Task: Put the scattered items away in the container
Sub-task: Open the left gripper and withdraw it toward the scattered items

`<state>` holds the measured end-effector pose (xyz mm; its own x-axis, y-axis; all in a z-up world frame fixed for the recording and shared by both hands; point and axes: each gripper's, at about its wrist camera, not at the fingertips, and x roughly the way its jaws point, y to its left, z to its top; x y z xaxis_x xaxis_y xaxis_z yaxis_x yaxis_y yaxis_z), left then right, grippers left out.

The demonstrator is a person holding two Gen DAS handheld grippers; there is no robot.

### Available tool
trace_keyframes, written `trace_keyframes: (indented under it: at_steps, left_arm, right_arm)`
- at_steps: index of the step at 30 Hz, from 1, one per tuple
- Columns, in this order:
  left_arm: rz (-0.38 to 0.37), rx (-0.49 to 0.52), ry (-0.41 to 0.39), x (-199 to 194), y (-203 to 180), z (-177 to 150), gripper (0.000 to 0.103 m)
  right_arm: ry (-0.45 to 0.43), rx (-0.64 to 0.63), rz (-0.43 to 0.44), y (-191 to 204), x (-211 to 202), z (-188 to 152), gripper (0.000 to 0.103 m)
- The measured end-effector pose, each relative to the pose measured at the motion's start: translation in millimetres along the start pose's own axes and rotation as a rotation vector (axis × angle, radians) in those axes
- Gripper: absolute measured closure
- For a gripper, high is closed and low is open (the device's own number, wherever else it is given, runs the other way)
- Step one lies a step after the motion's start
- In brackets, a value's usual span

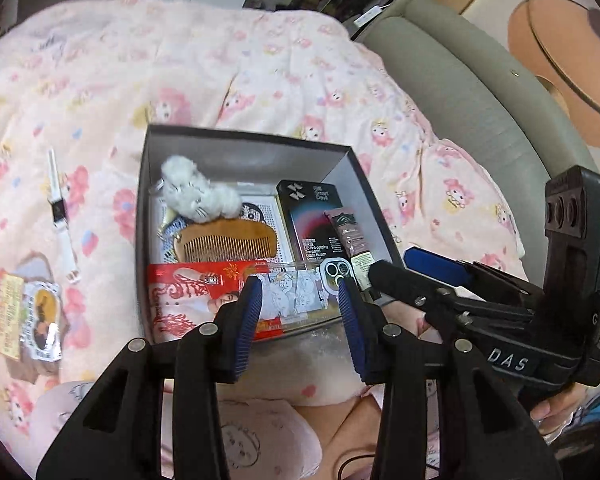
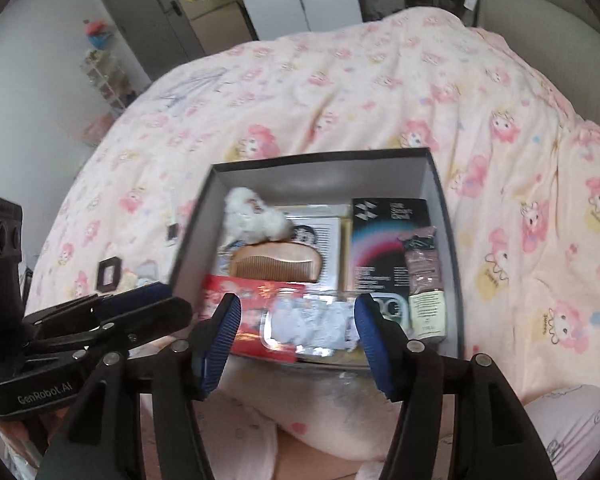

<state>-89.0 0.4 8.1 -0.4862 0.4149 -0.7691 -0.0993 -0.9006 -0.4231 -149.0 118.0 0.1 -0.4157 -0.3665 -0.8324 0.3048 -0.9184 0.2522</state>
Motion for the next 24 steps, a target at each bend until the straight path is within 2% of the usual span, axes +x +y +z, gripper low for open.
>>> trace_keyframes:
  at_steps: [6,11,17,24]
  left_arm:
    - [0.013,-0.009,-0.044,-31.4,12.0,-11.9,0.061]
    - [0.049,-0.053,-0.084,-57.4,40.5,-27.1,0.061]
    - [0.090,-0.215,-0.143,-88.1,107.9,-56.8,0.061]
    - [0.162,-0.405,-0.165,-97.1,191.9,-90.7,0.061]
  right_arm:
    - [-0.021,-0.079,0.002,33.8,-5.9,-4.8,0.047]
    - [-0.019,-0.162,0.037,71.7,0.5,-7.1,0.048]
    - [0.054,-0.257,0.141,131.8,36.0,-8.1,0.048]
    - [0.199,-0.361,0.267,205.9,107.1,-8.8,0.048]
